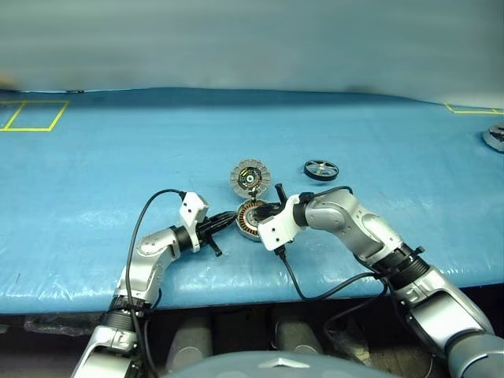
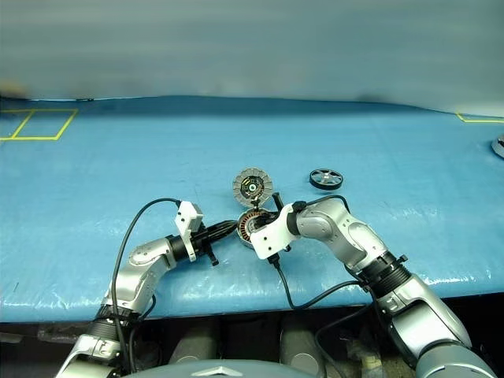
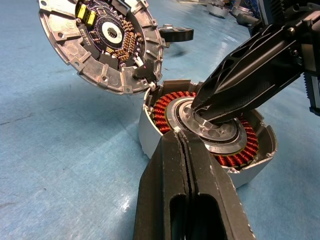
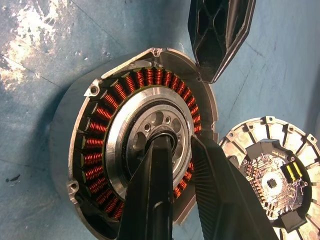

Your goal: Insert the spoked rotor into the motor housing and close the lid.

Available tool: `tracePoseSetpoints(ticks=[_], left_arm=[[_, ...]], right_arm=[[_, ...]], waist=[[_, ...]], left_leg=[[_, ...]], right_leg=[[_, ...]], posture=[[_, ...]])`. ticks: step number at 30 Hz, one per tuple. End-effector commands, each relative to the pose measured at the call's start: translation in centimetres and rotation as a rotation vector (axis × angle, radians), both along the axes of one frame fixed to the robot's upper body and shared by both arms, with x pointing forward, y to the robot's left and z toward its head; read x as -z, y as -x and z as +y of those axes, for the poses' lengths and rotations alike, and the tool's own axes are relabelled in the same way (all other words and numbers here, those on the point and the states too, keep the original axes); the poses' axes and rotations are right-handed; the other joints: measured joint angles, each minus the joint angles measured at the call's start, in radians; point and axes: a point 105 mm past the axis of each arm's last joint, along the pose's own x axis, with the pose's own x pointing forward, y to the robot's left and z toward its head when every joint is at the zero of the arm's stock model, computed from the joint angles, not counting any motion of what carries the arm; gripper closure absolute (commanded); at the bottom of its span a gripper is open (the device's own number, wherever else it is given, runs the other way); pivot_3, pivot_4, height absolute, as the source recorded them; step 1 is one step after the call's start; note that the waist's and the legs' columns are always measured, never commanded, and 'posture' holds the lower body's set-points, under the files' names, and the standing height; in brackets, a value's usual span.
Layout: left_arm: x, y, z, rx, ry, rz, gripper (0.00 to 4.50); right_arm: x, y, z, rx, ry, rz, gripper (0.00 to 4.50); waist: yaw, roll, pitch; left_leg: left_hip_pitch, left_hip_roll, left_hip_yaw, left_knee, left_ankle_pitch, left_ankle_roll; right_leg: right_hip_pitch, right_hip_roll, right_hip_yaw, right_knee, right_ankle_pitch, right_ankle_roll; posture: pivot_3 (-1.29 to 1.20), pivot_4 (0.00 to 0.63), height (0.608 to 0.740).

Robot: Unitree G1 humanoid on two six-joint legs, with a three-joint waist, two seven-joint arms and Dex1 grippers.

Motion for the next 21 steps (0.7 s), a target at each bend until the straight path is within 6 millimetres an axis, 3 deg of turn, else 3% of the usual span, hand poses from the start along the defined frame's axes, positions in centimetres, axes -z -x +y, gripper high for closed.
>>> tracePoseSetpoints(ticks=[1, 13, 18, 19, 21], left_arm=[[0.8, 0.7, -1.2, 0.05, -0.006, 0.031, 4.5], [1.2, 0.6, -1.1, 0.027, -0.004, 0.037, 4.5], [1.4, 0.6, -1.0, 0.013, -0.002, 0.037, 4.5], [1.4, 0.6, -0.9, 0.009, -0.002, 0.037, 4.5], [1.4, 0.7, -0.9, 0.005, -0.002, 0.038, 4.5]], right_arm=[[2.0, 1.1, -0.1, -0.028, 0.069, 0.067, 3.82], [4.1, 2.1, -2.6, -0.08, 0.332, 0.123, 3.82], [4.1, 2.3, -2.5, -0.087, 0.344, 0.133, 3.82], [4.1, 2.2, -2.5, -0.083, 0.342, 0.134, 4.18], [4.1, 2.3, -2.6, -0.077, 0.346, 0.14, 4.47]], waist=[[0.0, 0.0, 0.0], [0.016, 0.001, -0.001], [0.021, 0.001, -0.003], [0.021, 0.001, -0.003], [0.021, 0.001, -0.003]], left_leg=[[0.0, 0.0, 0.0, 0.0, 0.0, 0.0], [0.0, -0.001, 0.0, -0.001, 0.0, -0.001], [0.0, -0.002, 0.0, -0.001, -0.002, -0.002], [0.0, -0.002, 0.0, -0.001, -0.002, -0.002], [0.0, -0.002, 0.0, -0.001, -0.003, -0.002]], right_leg=[[0.0, 0.0, 0.0, 0.0, 0.0, 0.0], [0.0, -0.001, 0.0, -0.001, 0.0, 0.0], [0.0, -0.003, -0.001, -0.001, -0.003, 0.0], [0.001, -0.003, -0.001, -0.001, -0.003, 0.0], [0.001, -0.003, -0.001, -0.002, -0.003, 0.0]], posture=[[0.0, 0.15, 0.74], [0.0, 0.15, 0.74], [0.0, 0.15, 0.74], [0.0, 0.15, 0.74], [0.0, 0.15, 0.74]])
